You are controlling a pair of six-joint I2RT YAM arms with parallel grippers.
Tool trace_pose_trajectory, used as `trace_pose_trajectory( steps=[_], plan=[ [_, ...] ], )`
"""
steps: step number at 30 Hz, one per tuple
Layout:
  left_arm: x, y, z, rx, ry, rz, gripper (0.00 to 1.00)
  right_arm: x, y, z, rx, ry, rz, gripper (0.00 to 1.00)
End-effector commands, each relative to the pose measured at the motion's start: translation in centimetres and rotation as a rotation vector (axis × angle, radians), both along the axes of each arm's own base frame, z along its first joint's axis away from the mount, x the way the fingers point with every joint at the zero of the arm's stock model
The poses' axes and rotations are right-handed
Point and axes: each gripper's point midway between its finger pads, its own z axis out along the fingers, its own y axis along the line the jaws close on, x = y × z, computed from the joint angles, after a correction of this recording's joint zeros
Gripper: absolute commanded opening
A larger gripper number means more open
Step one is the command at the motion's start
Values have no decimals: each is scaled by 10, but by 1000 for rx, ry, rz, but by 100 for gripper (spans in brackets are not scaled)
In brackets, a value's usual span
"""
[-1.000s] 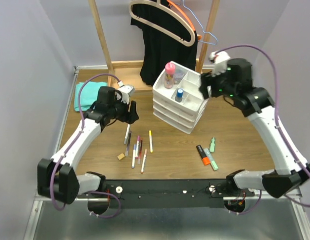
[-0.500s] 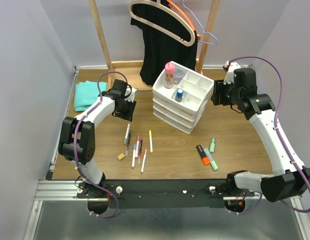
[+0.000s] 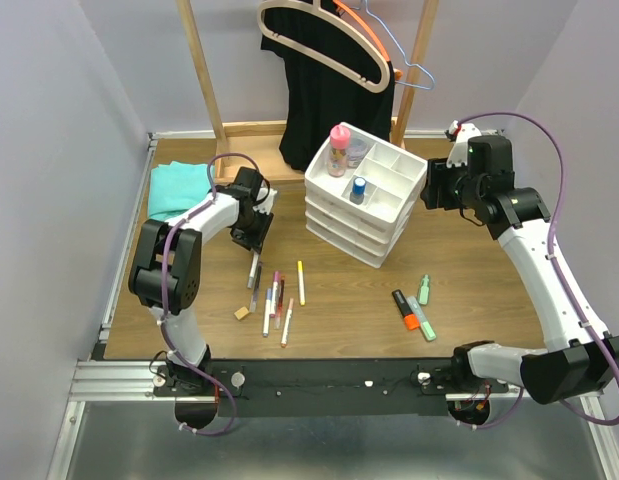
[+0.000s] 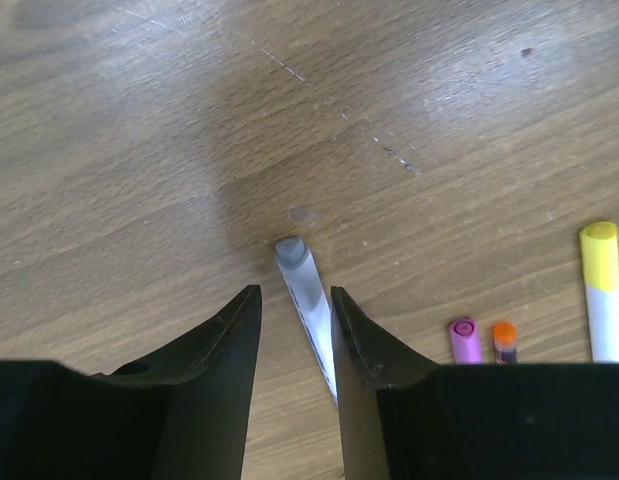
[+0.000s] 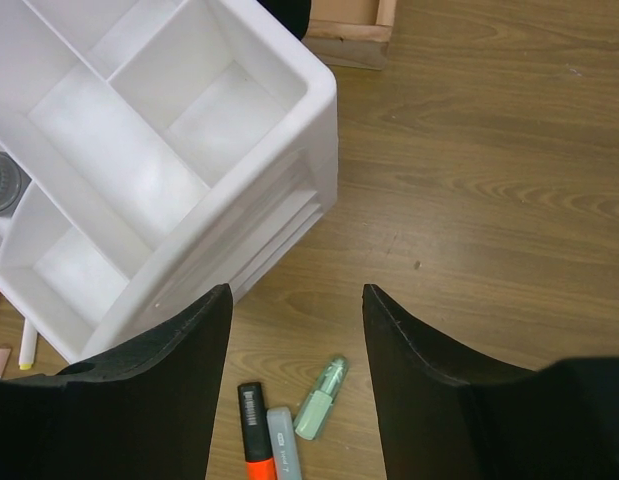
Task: Sort the stationery into containers
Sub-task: Pick up the pen from the center of the board.
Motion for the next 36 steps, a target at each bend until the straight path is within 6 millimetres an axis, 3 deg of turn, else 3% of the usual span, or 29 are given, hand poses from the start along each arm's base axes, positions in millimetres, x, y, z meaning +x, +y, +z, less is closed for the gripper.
trace_pose_trajectory(
  steps=[1,10,28,32,34,36],
  plan=[
    [3,3,-11,45,18,9,41,5,3,14,29,-38,9,62],
    [-7,5,-22,53,63,5,40,6,5,10,39,-30,15,62],
    [-28,7,-24,47,91,-6,36,6,13,11,62,-40,53,59],
    [-31,8,-24,45,92,-3,39,-7,26,17,86,-50,162,55],
    [-30,9,-20,51,76,0,49,-19,36,22,89,-71,266,54],
    [-26,12,-14,59,52,2,50,-34,52,27,98,-101,421,52]
  ],
)
